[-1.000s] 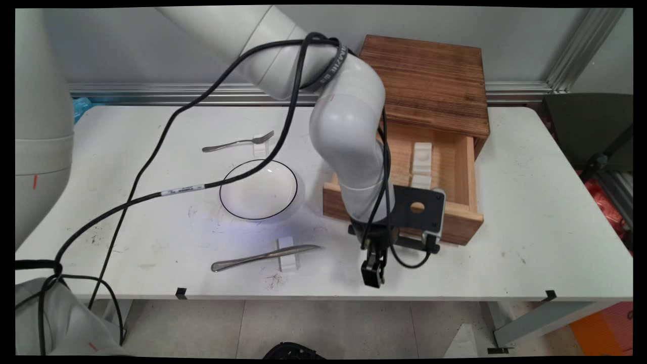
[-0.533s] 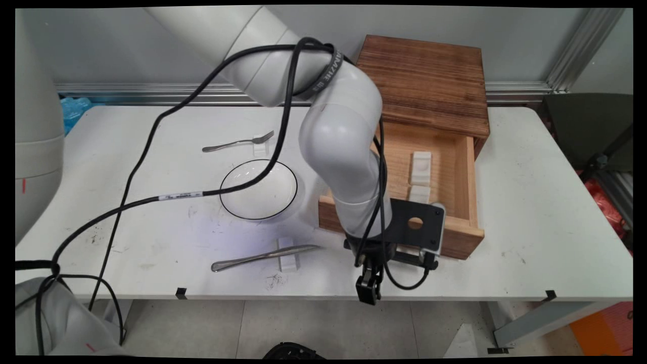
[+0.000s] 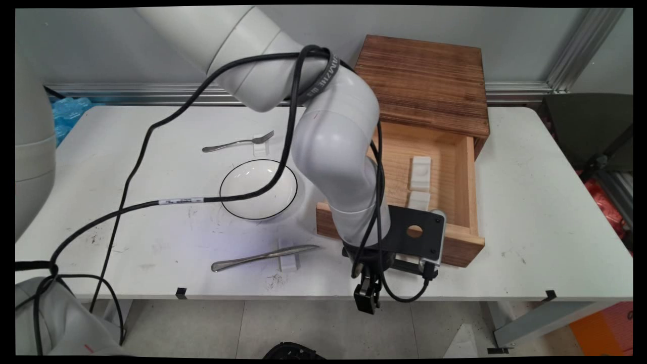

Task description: Open the drawer

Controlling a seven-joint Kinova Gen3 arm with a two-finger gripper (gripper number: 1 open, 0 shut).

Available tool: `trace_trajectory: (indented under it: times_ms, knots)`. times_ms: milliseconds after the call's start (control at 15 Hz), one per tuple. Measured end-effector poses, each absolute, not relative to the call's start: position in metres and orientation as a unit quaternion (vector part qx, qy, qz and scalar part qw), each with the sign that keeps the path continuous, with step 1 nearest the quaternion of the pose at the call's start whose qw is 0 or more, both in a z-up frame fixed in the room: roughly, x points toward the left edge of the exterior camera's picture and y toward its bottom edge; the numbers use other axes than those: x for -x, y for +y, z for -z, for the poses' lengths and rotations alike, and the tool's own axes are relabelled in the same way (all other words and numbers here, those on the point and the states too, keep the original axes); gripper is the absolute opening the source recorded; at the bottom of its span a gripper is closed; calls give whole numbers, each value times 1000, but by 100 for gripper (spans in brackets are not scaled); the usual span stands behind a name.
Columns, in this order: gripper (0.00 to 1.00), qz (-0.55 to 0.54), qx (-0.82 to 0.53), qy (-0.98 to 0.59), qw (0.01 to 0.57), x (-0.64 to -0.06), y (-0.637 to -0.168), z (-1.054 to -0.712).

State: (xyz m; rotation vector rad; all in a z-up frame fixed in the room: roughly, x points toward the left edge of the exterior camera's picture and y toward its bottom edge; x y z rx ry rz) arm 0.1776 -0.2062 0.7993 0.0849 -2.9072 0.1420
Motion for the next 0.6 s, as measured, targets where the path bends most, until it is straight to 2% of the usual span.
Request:
trace_trajectory:
  times_ms: [600]
  knots:
    - [100, -44, -32, -992, 118, -180, -194, -807]
